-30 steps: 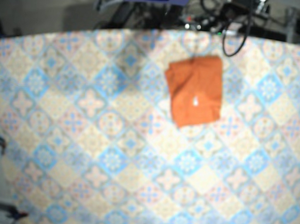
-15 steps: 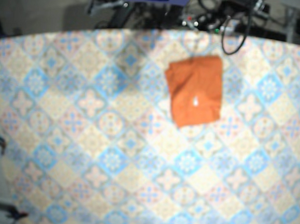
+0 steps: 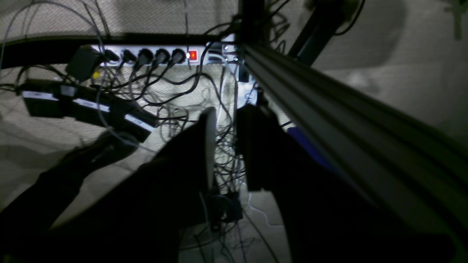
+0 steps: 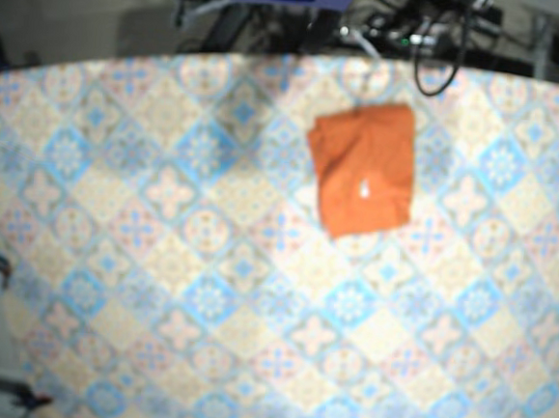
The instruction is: Fold the T-shirt properly
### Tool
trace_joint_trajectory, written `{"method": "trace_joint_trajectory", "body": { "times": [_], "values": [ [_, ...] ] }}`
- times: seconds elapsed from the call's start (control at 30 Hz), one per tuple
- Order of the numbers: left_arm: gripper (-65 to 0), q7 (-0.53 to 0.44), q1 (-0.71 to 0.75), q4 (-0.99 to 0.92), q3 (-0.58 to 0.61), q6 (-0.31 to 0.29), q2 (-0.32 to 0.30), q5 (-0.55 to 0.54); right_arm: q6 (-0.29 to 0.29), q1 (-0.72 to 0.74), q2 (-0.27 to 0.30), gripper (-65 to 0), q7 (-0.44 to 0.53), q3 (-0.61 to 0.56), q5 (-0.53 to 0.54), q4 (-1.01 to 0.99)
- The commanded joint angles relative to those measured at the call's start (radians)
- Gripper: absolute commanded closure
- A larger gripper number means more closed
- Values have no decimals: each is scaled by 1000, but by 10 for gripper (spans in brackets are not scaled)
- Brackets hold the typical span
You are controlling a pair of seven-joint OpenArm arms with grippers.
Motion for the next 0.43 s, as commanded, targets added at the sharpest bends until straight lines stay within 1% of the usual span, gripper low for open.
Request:
{"method": "trace_joint_trajectory", "body": {
  "times": [0.0,0.4],
  "values": [
    [-141,-10,-4,5,4,-5,4,-1,8,-3,3,-179,8,-1,1,0],
    [-141,-10,11,3,4,-5,6,1,8,0,-2,-180,9,-3,1,-2]
  ]
}}
